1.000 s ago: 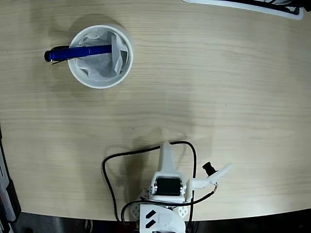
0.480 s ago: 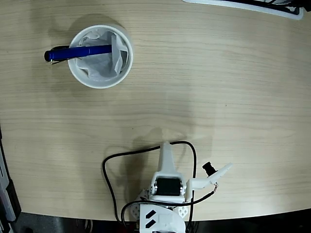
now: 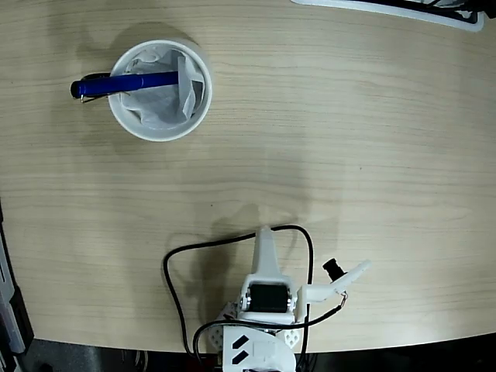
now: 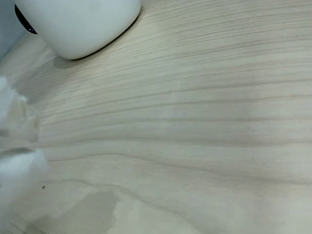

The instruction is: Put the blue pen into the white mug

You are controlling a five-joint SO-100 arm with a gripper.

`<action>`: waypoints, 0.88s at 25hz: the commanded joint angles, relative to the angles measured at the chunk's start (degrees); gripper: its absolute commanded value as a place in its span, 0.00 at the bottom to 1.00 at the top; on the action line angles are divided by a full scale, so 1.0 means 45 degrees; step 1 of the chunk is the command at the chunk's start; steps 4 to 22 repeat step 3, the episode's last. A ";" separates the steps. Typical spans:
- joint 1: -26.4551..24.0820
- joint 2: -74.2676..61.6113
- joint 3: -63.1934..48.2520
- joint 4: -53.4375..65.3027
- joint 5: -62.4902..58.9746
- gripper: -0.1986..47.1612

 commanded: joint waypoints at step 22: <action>-0.0098 0.0879 -0.0137 0.0059 0.0234 0.00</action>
